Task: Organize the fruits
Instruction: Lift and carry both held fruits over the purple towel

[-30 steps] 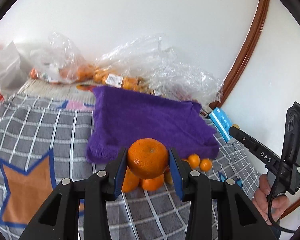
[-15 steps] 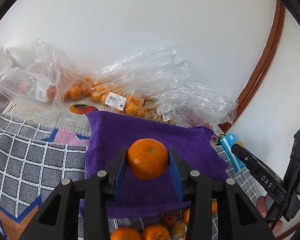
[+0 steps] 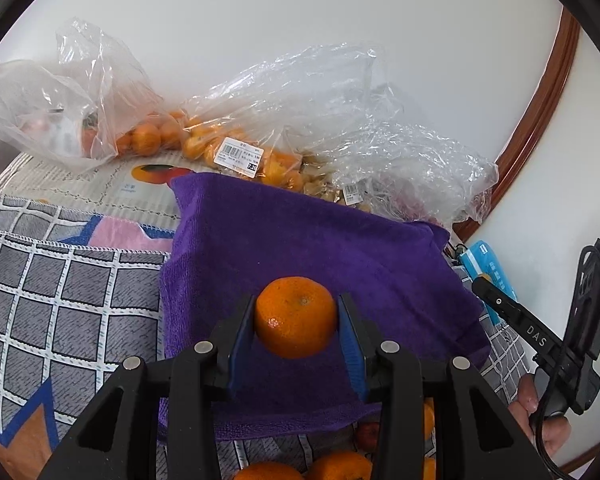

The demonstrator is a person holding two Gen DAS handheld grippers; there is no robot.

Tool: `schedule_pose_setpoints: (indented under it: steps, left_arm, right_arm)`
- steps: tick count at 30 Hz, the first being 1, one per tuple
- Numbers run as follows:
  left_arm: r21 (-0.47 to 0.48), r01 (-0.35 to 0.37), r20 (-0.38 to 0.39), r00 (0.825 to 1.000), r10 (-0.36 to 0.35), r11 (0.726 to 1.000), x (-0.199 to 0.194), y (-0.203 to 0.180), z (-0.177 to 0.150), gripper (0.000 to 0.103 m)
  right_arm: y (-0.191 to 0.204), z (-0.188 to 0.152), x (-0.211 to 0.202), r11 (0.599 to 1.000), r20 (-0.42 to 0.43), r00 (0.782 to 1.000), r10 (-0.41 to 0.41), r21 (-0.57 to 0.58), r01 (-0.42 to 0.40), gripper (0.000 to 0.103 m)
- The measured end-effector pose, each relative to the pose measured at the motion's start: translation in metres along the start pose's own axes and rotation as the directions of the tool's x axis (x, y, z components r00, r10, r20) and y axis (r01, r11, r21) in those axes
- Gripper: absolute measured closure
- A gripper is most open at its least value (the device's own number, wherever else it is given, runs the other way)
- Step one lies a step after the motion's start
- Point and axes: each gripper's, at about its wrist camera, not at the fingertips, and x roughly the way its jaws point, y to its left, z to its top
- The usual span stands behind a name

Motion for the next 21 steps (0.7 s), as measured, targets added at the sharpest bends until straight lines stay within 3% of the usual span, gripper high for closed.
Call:
schedule_pose_setpoints:
  steps: [21]
  left_arm:
    - [0.035, -0.037, -0.038, 0.999, 0.039, 0.999, 0.015, 0.000, -0.009, 0.065]
  right_arm:
    - [-0.003, -0.024, 0.039, 1.000, -0.131, 0.991, -0.025, -0.006, 0.024, 0.076]
